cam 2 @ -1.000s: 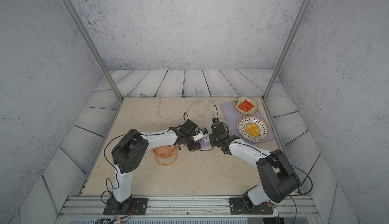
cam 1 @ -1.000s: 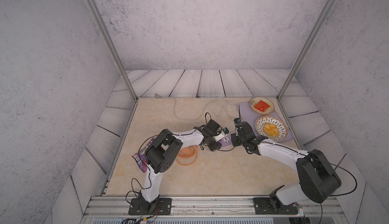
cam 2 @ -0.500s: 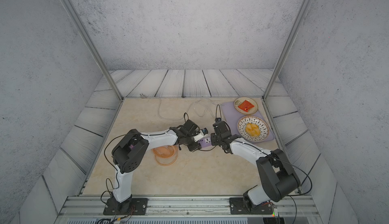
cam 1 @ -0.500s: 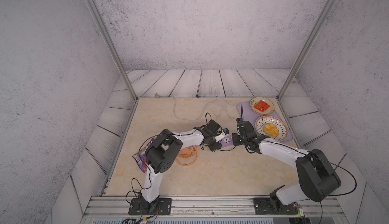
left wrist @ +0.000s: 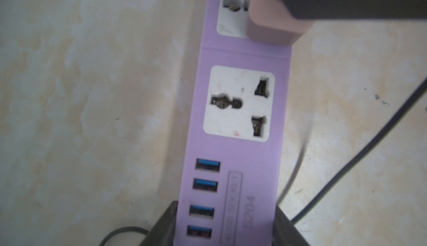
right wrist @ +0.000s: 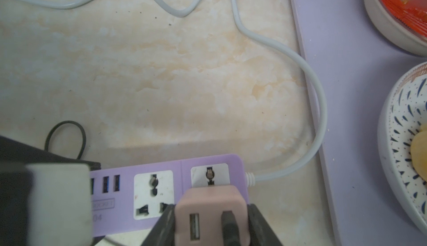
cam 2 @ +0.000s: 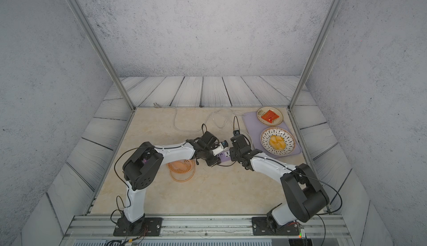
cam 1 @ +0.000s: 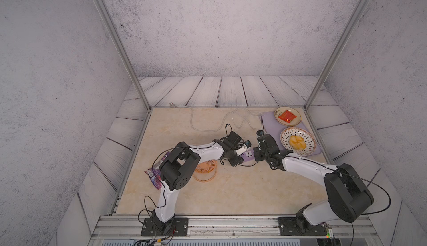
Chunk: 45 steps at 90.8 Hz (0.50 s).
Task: Unplug the desk fan from the power strip
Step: Remove the plug from the socket.
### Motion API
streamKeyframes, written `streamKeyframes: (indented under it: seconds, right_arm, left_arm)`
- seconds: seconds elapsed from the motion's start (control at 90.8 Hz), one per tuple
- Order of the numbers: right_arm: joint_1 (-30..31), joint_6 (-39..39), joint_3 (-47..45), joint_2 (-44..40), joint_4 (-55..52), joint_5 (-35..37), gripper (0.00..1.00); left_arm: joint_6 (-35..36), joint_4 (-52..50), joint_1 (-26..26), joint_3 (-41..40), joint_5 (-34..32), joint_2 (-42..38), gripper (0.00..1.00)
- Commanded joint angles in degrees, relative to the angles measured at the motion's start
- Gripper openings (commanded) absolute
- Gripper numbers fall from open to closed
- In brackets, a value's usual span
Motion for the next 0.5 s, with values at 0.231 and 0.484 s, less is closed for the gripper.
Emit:
streamKeyframes:
  seconds: [0.231,0.484]
  right_arm:
    - [-2.1,9.9,0.6,2.5,0.1,-9.5,0.10]
    - [0.1,4.3,1.9,0.7,-3.0,-4.5,0.10]
  left_arm:
    - [-2.7,1.8,0.5,-0.1,-1.5,0.5,0.00]
    - [-2.9,2.2,0.6,0.1,-1.3,0.8,0.00]
